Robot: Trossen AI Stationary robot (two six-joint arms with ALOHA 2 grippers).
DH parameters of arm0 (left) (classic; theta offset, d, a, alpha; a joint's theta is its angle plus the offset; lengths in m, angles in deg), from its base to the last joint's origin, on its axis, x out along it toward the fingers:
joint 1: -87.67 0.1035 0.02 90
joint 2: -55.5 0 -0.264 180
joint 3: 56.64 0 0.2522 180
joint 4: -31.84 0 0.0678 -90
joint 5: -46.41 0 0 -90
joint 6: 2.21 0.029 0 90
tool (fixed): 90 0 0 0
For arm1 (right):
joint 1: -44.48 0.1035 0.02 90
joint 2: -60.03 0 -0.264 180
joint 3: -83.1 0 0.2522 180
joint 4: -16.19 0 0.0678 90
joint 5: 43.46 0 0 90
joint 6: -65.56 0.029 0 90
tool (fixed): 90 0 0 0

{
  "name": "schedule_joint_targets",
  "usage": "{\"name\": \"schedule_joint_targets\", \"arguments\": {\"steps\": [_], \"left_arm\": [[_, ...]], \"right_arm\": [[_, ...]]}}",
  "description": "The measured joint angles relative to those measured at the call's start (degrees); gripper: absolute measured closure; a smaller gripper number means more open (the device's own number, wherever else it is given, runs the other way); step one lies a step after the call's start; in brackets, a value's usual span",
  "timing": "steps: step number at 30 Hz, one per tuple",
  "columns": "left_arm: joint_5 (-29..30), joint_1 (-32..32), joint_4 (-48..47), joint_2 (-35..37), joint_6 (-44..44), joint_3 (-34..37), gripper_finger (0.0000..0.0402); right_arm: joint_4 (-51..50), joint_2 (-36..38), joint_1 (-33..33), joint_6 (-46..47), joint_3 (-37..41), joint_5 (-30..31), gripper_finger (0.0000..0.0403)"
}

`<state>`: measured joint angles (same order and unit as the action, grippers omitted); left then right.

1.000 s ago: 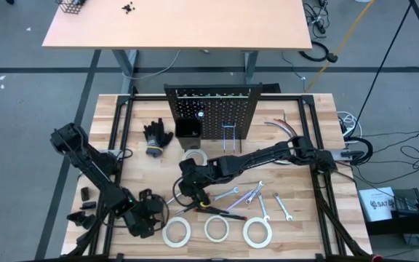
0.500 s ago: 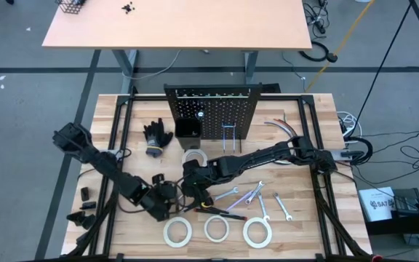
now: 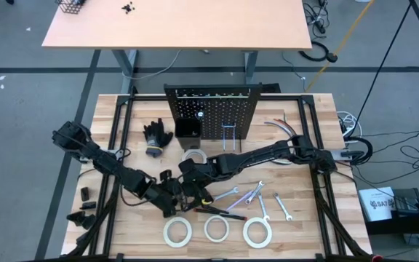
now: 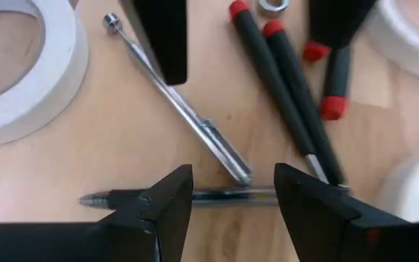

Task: Hang tools onto peg board
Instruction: Put the black pen into the black bin on the peg board

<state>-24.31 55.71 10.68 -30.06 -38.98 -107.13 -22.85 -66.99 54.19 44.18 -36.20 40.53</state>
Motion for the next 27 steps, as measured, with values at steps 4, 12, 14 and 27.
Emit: {"name": "schedule_joint_targets", "arguments": {"steps": [4,12,14,27], "left_arm": [[4.6,-4.0,-7.4,5.0,-5.8,-0.2,0.0205],[9.9,-8.8,-14.8,7.6,-17.3,3.5,0.0205],[9.1,-7.9,-11.3,7.4,-18.4,5.7,0.0205],[8.1,0.1,1.3,7.1,-11.9,13.3,0.0205]], "right_arm": [[1.3,0.0,0.1,-0.3,0.0,-0.1,0.0216],[9.5,-2.8,0.5,-7.0,0.0,-4.5,0.0216],[10.9,-3.6,0.4,-9.0,0.0,-5.0,0.0216],[7.5,-4.1,0.4,-20.5,0.0,-6.3,0.0216]]}}
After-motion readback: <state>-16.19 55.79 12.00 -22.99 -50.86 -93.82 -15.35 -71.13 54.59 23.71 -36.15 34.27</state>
